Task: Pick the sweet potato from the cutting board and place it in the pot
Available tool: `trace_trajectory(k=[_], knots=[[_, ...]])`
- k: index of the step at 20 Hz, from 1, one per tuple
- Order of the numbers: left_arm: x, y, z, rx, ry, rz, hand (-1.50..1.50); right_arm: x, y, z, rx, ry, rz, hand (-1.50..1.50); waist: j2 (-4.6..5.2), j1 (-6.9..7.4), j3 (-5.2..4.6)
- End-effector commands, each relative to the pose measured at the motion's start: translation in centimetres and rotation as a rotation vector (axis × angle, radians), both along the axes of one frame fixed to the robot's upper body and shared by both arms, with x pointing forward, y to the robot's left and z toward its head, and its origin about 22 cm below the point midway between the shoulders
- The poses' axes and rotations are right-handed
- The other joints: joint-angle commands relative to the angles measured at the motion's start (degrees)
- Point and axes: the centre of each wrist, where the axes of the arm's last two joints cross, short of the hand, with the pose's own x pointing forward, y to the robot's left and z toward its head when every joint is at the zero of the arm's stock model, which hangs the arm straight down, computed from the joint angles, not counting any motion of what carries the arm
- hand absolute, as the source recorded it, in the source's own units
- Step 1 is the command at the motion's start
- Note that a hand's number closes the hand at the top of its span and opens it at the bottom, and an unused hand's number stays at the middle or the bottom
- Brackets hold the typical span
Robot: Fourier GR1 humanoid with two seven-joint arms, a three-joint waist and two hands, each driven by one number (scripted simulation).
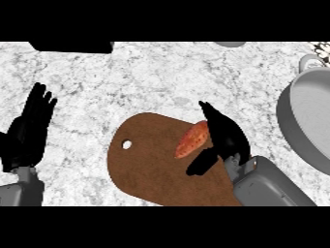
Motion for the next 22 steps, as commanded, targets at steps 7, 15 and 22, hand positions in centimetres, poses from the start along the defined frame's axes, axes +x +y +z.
trace_trajectory(k=[7, 15, 22], knots=[[1.9, 0.0, 3.4, 0.095, -0.074, -0.046, 0.00, 0.7, 0.6, -2.2, -0.042, -0.006, 0.067, 1.50, -0.29, 0.04, 3.26], [1.0, -0.2, 2.5, 0.084, -0.060, -0.042, 0.00, 1.2, -0.2, -4.3, -0.051, -0.040, 0.115, 1.50, -0.32, 0.37, 3.30], [1.3, -0.1, 2.6, 0.095, -0.062, -0.023, 0.00, -2.4, 1.9, -4.7, -0.084, -0.064, 0.277, 1.50, -1.04, -1.07, 3.24]])
